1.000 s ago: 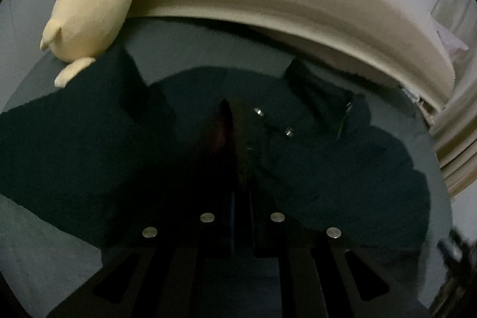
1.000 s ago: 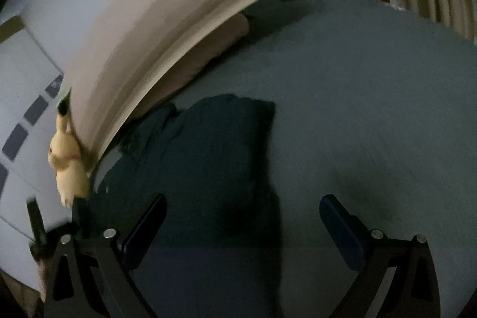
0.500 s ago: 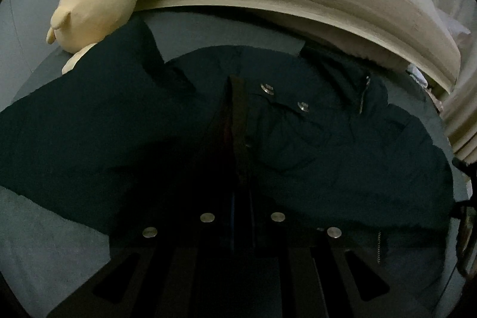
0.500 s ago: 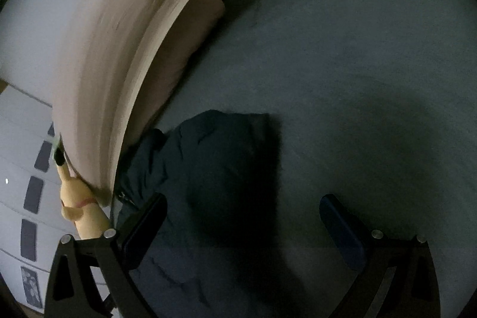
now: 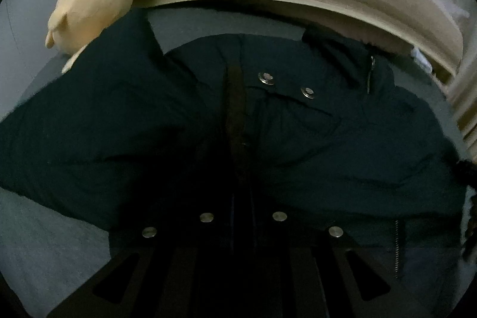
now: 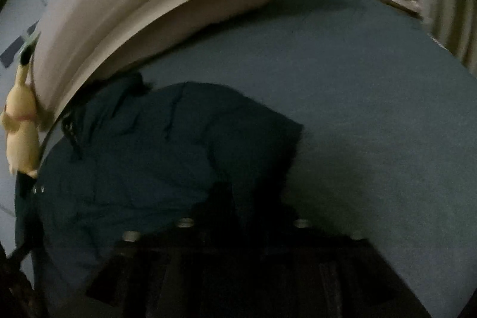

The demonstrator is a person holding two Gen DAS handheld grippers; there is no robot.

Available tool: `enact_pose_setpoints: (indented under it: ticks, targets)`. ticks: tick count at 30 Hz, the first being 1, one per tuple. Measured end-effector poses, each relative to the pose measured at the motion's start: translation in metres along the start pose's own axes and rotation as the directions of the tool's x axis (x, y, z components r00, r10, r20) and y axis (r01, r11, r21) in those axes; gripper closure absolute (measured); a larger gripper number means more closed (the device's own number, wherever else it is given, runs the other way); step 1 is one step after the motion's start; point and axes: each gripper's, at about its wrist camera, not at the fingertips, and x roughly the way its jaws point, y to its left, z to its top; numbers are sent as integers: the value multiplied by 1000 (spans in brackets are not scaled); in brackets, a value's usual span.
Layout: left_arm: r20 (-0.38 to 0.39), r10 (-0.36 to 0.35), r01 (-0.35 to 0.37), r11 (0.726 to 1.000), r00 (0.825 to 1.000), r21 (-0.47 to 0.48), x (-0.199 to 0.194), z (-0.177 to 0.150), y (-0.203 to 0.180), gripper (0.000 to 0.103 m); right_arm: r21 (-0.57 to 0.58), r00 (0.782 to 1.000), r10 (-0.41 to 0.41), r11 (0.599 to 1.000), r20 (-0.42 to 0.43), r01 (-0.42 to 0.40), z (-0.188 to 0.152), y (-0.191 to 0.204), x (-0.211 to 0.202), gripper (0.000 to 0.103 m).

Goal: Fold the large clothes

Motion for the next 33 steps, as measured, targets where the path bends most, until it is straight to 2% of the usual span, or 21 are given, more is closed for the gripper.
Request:
enact_pose_setpoints:
  ticks: [1, 3, 6, 8, 9, 10, 11, 13, 17, 33]
  targets:
    - [2, 7, -7, 1000, 1000, 14, 0, 0, -1, 93, 1, 1000, -4, 1000, 8, 4, -3, 3, -6, 33]
    - [0, 6, -6, 1000, 1000, 20, 1, 0, -1, 93, -25, 998, -29, 999, 50, 30, -13, 5, -27, 31]
    - [-4, 8, -8, 1000, 1000, 16, 1, 1, -1, 93, -18, 999, -9, 1000, 49, 10, -35, 5, -50, 30]
    - [-4, 18, -18, 1000, 1000, 26, 1, 0, -3, 92, -34, 1000, 9, 999, 29, -8, -43, 9, -50, 31]
    - [-6, 22, -22, 999, 1000, 31, 1, 1, -4, 92, -47, 1000, 22, 999, 4, -21, -44, 1, -49, 35]
    - [-8, 21, -21, 999, 1000, 33, 1, 0, -3, 92, -61, 1000, 24, 998, -17, -25, -46, 3, -46, 62]
    - [-11, 22, -22, 999, 1000, 36, 1, 0, -3, 92, -78, 998, 37, 996, -50, -41, -50, 5, -39, 67]
    - [-13, 23, -23, 999, 1000, 40, 1, 1, -3, 92, -126, 1000, -9, 992, -26, 5, -55, 13, -36, 70]
    - [-12, 31, -30, 998, 999, 52, 1, 1, -6, 91, -161, 999, -42, 986, -14, 39, -56, 22, -31, 72]
    - [0, 37, -37, 998, 999, 59, 1, -2, -9, 90, -187, 996, -87, 979, 2, 86, -56, 34, -20, 72]
